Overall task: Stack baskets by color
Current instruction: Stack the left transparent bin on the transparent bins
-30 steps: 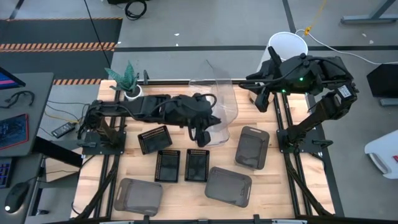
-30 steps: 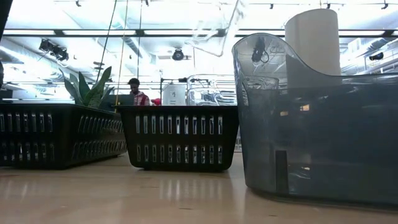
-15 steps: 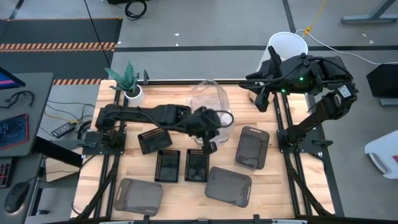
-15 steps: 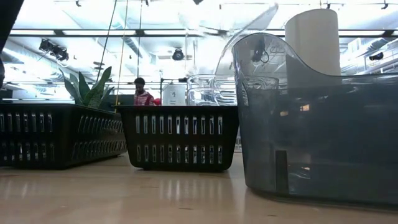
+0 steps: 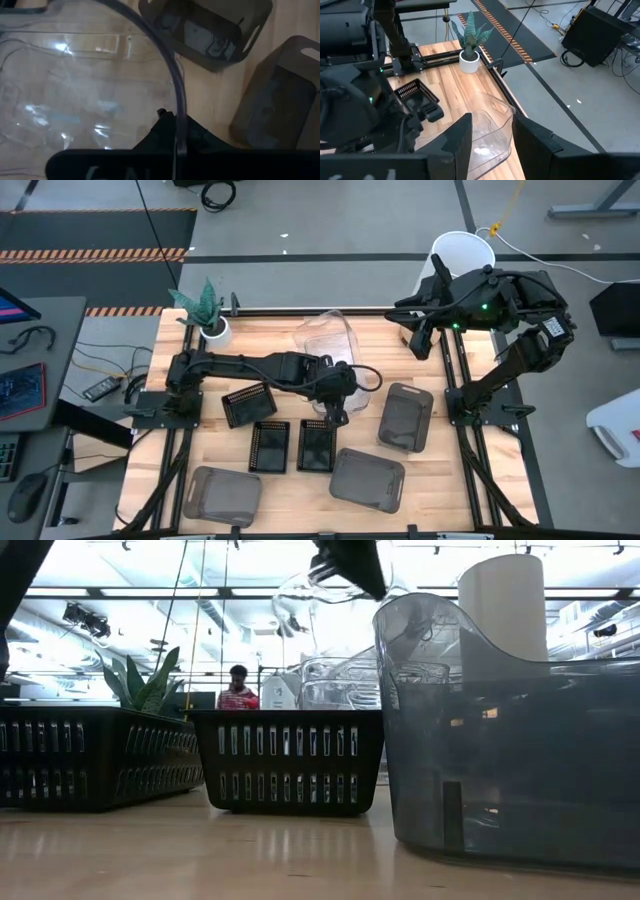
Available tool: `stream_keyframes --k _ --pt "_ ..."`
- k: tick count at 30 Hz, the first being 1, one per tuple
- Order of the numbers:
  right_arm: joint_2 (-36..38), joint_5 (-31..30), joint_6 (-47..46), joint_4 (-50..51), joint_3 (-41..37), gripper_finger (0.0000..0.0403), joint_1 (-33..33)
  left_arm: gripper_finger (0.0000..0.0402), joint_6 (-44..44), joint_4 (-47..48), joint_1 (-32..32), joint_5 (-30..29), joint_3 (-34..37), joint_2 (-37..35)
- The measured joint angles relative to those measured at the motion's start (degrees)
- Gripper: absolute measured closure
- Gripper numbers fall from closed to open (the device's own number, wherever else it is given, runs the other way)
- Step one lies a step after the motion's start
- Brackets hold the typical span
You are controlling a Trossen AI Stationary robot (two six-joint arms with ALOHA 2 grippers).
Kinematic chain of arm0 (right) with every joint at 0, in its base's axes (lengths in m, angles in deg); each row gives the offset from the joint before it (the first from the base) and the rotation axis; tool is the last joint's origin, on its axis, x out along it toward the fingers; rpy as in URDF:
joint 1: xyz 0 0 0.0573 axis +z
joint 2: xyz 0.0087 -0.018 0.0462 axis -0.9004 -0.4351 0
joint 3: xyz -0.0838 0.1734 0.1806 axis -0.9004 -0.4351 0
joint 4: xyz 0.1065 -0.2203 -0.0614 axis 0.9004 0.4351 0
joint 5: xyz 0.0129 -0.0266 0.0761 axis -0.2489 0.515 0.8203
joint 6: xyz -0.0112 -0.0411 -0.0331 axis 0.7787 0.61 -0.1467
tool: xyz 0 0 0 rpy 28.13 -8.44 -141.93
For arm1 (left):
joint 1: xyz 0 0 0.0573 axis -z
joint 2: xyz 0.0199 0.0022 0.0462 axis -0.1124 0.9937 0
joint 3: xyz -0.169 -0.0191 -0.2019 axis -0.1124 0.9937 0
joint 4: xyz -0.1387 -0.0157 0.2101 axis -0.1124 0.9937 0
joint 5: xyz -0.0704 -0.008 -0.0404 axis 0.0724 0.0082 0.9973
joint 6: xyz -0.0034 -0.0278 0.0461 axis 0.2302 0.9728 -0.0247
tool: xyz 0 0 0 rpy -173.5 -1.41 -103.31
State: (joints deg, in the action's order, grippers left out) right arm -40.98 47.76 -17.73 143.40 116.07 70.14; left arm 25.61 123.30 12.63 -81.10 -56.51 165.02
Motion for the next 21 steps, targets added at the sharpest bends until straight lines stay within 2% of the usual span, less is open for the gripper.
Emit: stream_keyframes --k 11,15,21 --pt "0.0 0.02 -0.13 0.0 0.0 0.0258 0.0 0.0391 -1.49 2.7 -0.87 2.29 -0.01 0.51" --pt "0.0 0.02 -0.15 -0.01 0.0 0.0258 0.0 0.0364 -1.18 3.11 -1.77 5.13 -0.01 0.47" --pt "0.0 0.02 -0.42 0.0 0.0 0.0258 0.38 0.0304 -2.11 1.23 -1.88 5.28 -0.01 0.45"
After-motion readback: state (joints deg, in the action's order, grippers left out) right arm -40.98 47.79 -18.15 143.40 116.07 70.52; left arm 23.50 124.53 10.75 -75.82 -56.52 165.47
